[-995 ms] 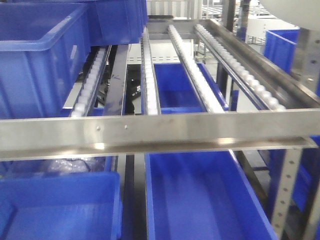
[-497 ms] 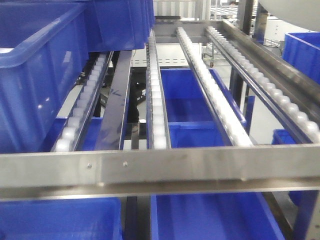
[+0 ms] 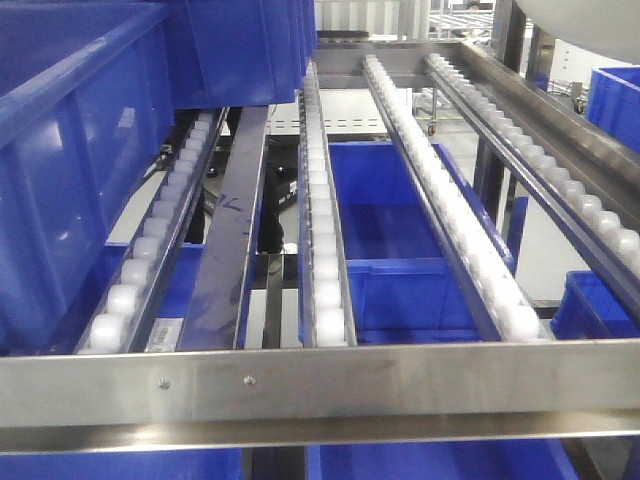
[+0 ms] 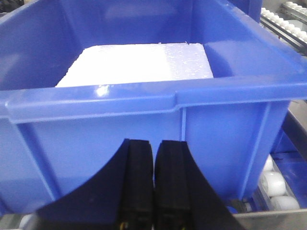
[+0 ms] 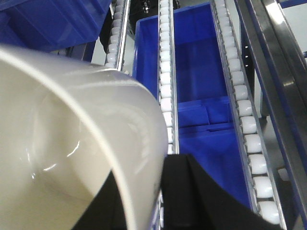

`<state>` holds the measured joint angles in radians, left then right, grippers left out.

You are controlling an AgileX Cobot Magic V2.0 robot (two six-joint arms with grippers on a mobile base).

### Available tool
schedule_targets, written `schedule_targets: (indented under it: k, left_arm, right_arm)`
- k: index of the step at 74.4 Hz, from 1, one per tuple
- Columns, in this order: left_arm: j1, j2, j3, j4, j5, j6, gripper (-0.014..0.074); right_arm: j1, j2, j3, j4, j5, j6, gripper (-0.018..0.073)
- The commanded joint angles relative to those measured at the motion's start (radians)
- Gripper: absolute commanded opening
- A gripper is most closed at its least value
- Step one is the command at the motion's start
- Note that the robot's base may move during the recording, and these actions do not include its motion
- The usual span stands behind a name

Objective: Move white bin to right shelf second layer
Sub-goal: 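Move the held white bin over the second roller shelf layer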

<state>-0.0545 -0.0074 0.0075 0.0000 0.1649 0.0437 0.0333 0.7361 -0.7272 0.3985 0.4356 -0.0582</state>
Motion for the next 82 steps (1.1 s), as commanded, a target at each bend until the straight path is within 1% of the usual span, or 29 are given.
schedule_targets:
  k: [1, 82]
  left_arm:
    - [-0.003, -0.014, 0.037, 0.0, -0.087, -0.005, 0.0085]
    - [-0.003, -0.014, 0.037, 0.0, -0.087, -0.005, 0.0085]
  right_arm:
    - [-0.006, -0.001, -0.034, 0.019, -0.09, -0.001, 0.0055]
    - [-0.006, -0.001, -0.034, 0.019, -0.09, -0.001, 0.0055]
